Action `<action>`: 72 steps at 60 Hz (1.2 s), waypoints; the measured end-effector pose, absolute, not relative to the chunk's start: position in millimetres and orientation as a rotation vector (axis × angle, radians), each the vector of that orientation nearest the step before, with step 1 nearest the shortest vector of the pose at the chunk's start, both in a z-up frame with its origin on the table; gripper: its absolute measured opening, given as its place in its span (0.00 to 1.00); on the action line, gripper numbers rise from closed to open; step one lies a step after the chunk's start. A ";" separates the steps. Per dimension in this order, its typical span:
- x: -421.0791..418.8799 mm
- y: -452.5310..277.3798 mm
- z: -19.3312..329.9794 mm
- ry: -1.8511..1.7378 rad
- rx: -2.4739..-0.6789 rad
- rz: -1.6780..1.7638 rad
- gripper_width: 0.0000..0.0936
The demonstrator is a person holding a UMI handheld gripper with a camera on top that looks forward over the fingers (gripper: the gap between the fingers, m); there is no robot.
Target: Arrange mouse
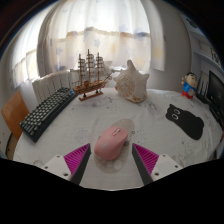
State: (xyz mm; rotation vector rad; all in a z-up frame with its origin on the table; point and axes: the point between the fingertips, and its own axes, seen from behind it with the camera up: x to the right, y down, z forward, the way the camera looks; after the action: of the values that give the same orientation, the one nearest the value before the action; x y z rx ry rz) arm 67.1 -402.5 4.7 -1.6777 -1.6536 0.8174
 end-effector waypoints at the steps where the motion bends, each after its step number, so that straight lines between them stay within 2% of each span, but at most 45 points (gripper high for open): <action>1: 64.2 -402.6 3.1 -1.654 -1.679 0.816 0.92; 12: 37.7 -407.4 -11.1 -1.666 -1.691 0.815 0.92; 23: 14.9 -411.3 -11.2 -1.661 -1.705 0.835 0.92; 33: 4.5 -420.6 -10.3 -1.688 -1.694 0.868 0.85; 41: 0.9 -422.5 -11.6 -1.722 -1.655 0.857 0.71; 43: 0.1 -422.4 -11.5 -1.729 -1.641 0.855 0.60; 44: -0.1 -423.1 -11.8 -1.734 -1.638 0.857 0.50; 49: -1.1 -423.2 -8.9 -1.765 -1.619 0.841 0.45; 55: -7.1 -421.3 16.2 -1.756 -1.616 0.880 0.43; 60: -14.7 -407.0 54.2 -1.706 -1.658 0.935 0.43; 68: -40.1 -342.8 129.4 -1.588 -1.647 0.967 0.42; 72: -53.9 -295.4 155.4 -1.524 -1.643 0.952 0.42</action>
State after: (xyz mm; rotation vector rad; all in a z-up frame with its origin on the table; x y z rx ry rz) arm -53.9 -295.4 155.4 -1.6429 -1.5240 0.9524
